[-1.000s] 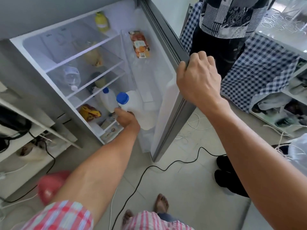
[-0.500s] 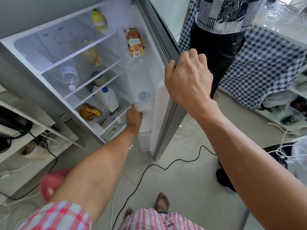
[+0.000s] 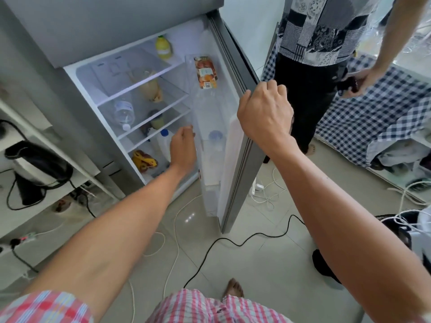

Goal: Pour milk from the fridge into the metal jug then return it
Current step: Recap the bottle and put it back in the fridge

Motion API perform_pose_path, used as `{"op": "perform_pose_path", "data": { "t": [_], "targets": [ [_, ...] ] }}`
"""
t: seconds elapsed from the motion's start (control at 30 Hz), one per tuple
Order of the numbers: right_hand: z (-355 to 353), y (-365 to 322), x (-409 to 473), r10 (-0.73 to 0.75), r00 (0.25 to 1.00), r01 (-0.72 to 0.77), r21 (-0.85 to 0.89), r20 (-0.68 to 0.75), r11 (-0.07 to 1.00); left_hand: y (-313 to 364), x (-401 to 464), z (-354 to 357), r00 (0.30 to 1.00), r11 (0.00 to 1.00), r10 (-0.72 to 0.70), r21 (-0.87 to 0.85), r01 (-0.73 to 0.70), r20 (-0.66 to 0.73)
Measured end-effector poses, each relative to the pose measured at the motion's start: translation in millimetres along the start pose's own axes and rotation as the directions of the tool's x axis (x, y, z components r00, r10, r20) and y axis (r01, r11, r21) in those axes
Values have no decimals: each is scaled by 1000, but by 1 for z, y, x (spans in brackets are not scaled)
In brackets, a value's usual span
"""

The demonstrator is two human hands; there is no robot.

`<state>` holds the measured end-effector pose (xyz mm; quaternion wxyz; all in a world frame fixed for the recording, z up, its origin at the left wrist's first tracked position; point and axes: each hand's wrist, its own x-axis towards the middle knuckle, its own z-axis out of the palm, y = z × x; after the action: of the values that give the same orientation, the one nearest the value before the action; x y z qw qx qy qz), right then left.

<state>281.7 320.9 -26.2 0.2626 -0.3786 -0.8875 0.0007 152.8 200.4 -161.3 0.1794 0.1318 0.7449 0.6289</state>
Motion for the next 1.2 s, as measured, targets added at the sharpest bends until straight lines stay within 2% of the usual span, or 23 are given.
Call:
{"op": "perform_pose_path", "data": {
  "t": [0.2, 0.33, 0.4, 0.57, 0.73, 0.93, 1.07, 1.2],
  "targets": [
    [-5, -33, -9, 40, 988, -60, 129, 150, 990, 40, -16, -21, 997, 999, 44, 27, -46, 70],
    [-8, -60, -7, 39, 923, -185, 351, 383, 918, 48, -21, -38, 999, 999, 34, 1, -34, -13],
    [-7, -70, -4, 2, 893, -228, 448, 450, 865, 50, -18, -50, 998, 999, 43, 22, -42, -48],
    [10, -76, 2, -98, 913, -177, 601, 395, 780, 48, -1, -85, 997, 999, 33, 42, -30, -74],
    [38, -79, 27, -337, 866, 104, 524, 370, 845, 53, 17, -116, 994, 994, -47, 90, 56, -102],
    [79, -92, 42, -418, 870, 194, 599, 262, 777, 52, 34, -143, 968, 986, -85, 117, 116, -237],
    [98, -103, 51, -467, 874, 280, 644, 135, 712, 56, 30, -151, 894, 983, 37, 178, 48, -447],
    [113, -109, 61, -542, 835, 342, 680, 98, 648, 67, 13, -149, 695, 911, 385, 372, -179, -607]
  ]
}}
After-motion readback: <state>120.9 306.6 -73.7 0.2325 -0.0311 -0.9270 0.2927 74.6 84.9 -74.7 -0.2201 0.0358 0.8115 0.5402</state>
